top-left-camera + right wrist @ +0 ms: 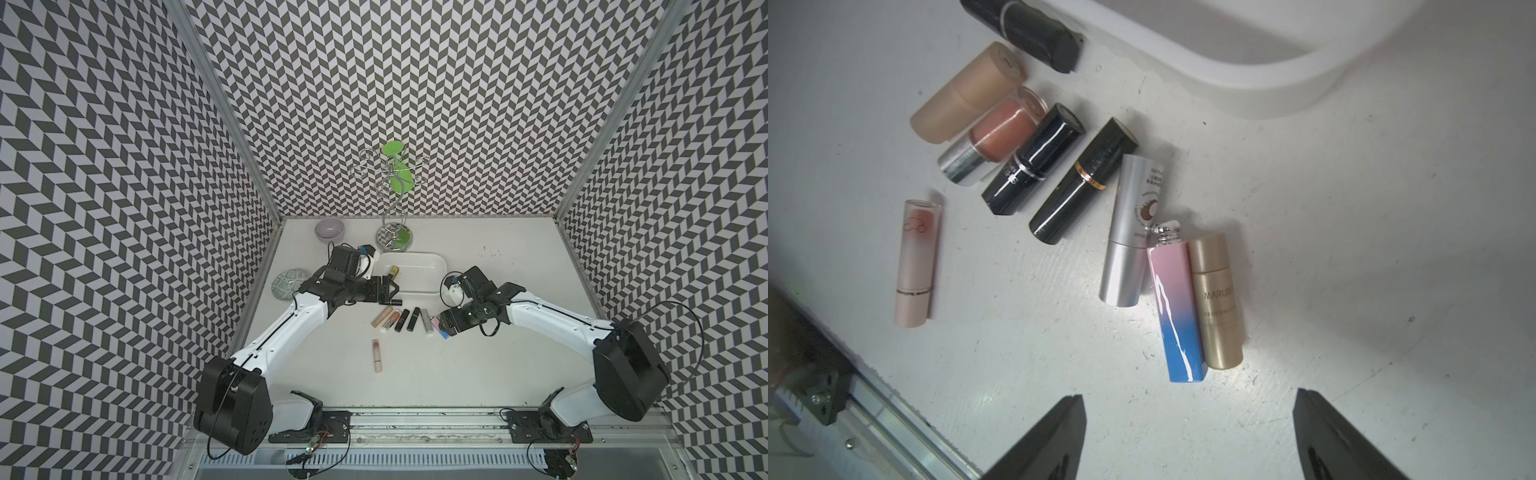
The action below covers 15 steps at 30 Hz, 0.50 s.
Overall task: Put the lipstick into the storage box
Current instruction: Pick up the lipstick at the center of the board.
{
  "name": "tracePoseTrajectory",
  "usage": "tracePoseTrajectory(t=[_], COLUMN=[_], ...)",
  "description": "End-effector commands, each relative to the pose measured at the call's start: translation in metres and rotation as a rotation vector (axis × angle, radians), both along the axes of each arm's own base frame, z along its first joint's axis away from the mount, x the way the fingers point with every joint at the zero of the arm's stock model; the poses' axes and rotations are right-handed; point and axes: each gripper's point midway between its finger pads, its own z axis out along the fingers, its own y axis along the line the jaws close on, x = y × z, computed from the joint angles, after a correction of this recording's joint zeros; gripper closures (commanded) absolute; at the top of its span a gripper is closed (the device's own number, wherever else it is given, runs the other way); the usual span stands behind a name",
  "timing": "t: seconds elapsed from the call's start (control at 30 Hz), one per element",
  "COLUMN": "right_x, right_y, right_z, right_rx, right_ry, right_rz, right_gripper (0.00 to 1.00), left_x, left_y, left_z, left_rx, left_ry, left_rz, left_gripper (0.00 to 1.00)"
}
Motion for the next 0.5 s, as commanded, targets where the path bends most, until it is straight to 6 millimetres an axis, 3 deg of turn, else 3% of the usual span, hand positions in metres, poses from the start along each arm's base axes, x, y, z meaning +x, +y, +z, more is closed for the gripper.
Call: tracePoseTrajectory(t=[0.0,0.2,0.47], right_x=[0.012,0.022,0.032], right_y=[-0.008,-0.011,-0.007], right_z=[-0.004,-0.022,-0.037], right_rx=[-0.065,-0.125,-0.147], right_ry=[-0.052,-0.059,-0.053], right_rz=[-0.038,-0.044,-0.034], right_gripper=[0.21,0.32,0.37], left_x=[-0.008,-0.018,-0.018], left_y=[-0.007,-0.007,-0.006], left_z=[0.024,0.022,0.024], left_rx=[-0.125,-0.158,-0.145], left_ry=[-0.064,-0.055,-0.065], left_rz=[-0.002,-0.003,-0.011], left_gripper=[0.2,0.2,0.2])
